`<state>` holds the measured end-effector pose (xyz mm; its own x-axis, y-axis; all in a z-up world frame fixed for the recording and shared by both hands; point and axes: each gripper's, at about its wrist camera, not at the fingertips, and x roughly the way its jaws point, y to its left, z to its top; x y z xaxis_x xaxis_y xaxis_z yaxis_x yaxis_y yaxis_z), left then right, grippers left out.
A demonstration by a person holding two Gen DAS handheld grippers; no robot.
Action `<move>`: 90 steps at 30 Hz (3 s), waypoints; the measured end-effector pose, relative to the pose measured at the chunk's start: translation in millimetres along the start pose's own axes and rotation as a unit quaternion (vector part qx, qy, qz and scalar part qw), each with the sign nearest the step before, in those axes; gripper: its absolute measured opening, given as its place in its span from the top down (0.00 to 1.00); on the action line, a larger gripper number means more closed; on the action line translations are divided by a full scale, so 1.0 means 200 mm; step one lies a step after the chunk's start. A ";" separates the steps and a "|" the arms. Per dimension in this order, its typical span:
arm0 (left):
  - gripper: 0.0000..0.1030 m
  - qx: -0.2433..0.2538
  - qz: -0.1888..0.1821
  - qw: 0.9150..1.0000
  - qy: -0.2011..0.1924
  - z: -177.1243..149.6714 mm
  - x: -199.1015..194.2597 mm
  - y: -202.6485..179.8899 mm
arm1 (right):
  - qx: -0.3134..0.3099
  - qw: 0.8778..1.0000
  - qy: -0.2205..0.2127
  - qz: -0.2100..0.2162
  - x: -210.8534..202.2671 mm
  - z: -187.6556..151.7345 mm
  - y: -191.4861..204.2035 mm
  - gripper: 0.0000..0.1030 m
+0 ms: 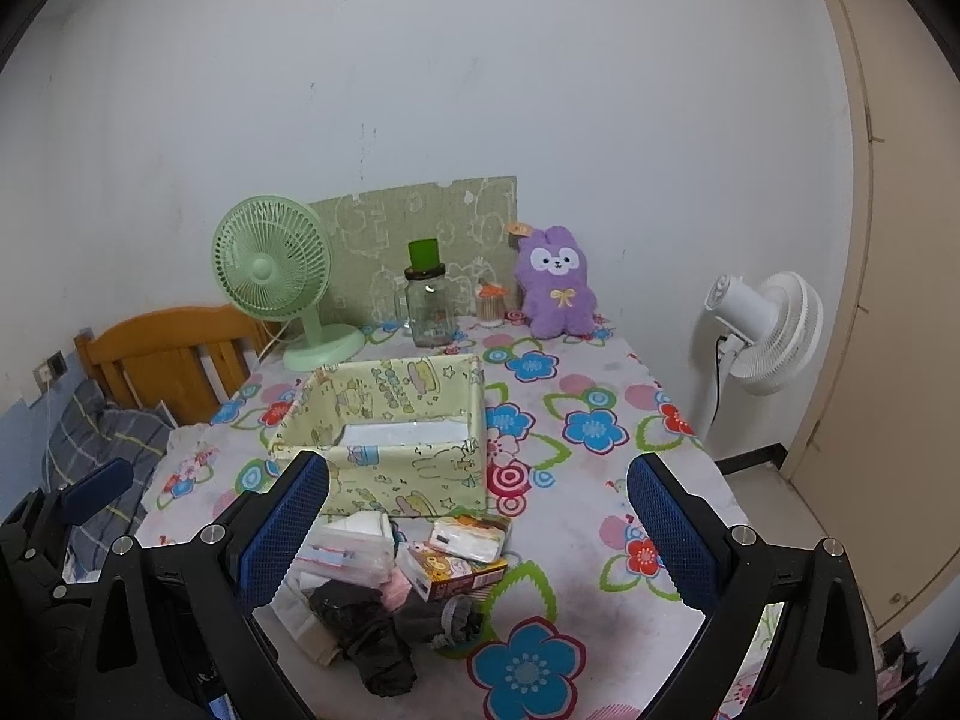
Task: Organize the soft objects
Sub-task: 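Move both tools toward the black and grey items before the basket, then grasp the black plastic bundle with the left tool while the right tool grasps the grey knit glove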
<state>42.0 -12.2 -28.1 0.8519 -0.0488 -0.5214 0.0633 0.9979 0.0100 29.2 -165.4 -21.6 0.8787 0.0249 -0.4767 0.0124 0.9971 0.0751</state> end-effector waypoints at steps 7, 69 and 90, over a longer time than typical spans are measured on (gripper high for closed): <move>0.00 0.003 -0.010 1.000 0.008 0.00 0.06 0.00 | 0.000 1.000 0.010 -0.004 0.05 -0.01 0.01 0.02; 0.25 0.027 -0.042 0.993 0.111 -0.57 0.48 -0.10 | -0.011 0.990 0.137 0.021 0.58 -0.59 0.09 0.30; 0.67 0.024 -0.068 0.993 0.096 -0.54 0.42 -0.11 | 0.010 0.991 0.131 0.036 0.52 -0.56 0.06 0.57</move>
<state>56.1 -34.0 -164.3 0.7196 -0.1702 -0.6732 0.2000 0.9792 -0.0338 68.3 -142.0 -168.3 0.7240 0.1165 -0.6799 -0.0342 0.9905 0.1333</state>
